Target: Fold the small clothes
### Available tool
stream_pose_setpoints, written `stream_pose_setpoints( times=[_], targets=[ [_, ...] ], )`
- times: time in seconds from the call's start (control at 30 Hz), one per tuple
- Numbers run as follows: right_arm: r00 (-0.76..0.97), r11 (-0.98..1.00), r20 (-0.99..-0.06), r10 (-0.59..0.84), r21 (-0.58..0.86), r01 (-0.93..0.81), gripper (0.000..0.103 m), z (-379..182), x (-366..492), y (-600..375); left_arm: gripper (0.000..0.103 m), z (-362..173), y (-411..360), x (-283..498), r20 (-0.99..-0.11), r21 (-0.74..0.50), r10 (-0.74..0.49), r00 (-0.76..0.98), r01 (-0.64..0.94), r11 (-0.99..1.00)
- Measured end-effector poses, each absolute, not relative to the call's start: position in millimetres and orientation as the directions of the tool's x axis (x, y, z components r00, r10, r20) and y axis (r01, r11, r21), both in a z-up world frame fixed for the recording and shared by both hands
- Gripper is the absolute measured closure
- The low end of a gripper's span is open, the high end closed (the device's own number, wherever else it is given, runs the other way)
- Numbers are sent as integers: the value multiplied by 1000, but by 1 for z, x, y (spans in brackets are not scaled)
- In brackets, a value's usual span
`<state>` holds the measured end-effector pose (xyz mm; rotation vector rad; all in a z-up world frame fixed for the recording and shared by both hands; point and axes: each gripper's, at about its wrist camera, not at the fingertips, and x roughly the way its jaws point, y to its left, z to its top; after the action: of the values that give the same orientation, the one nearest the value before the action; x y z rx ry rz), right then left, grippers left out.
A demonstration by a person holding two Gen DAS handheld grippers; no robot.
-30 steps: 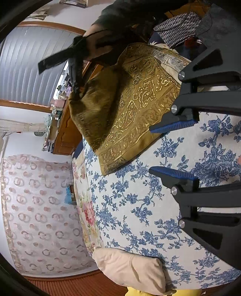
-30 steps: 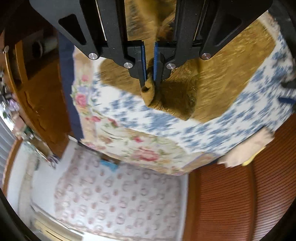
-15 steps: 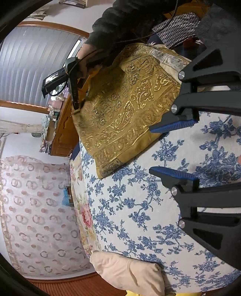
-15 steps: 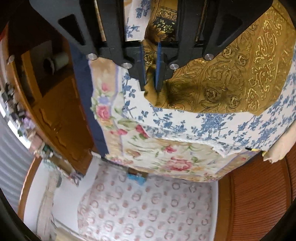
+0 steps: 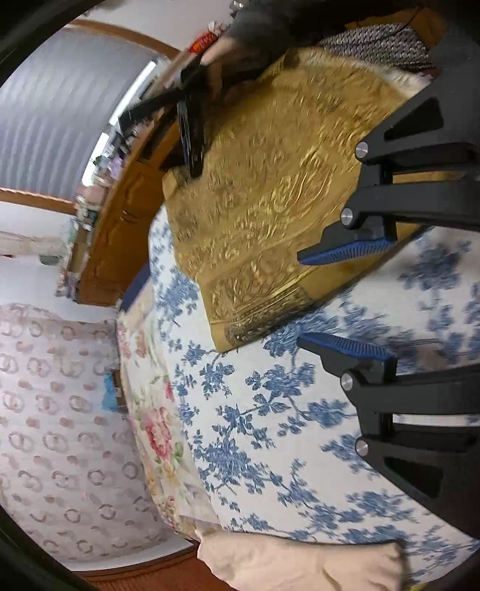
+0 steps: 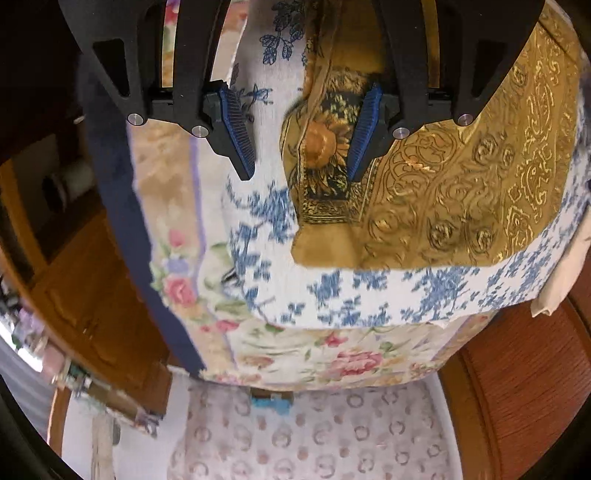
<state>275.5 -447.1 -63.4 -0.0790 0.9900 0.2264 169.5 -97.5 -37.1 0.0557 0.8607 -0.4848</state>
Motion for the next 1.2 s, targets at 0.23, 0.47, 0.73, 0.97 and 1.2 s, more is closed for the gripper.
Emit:
stream_pose_setpoints(
  times=[0.23, 0.47, 0.73, 0.97, 1.2],
  targets=[
    [508, 947, -819, 267, 124, -296, 50, -64, 268, -445, 67, -61, -118, 195, -791, -128, -348, 503, 419, 899],
    [506, 922, -804, 310, 126, -365, 83, -66, 262, -433, 67, -65, -124, 199, -793, -131, -342, 505, 407, 904],
    [590, 901, -721, 364, 111, -420, 98, -39, 243, -429, 99, -58, -125, 198, -762, -175, -419, 494, 466, 867],
    [681, 904, -620, 389, 113, -413, 98, 10, 238, -423, 99, -2, -118, 209, -671, -155, -434, 601, 459, 875],
    [667, 974, -725, 170, 18, -228, 77, 1, 272, -430, 93, 7, -117, 221, -707, -106, -398, 584, 469, 877]
  ],
)
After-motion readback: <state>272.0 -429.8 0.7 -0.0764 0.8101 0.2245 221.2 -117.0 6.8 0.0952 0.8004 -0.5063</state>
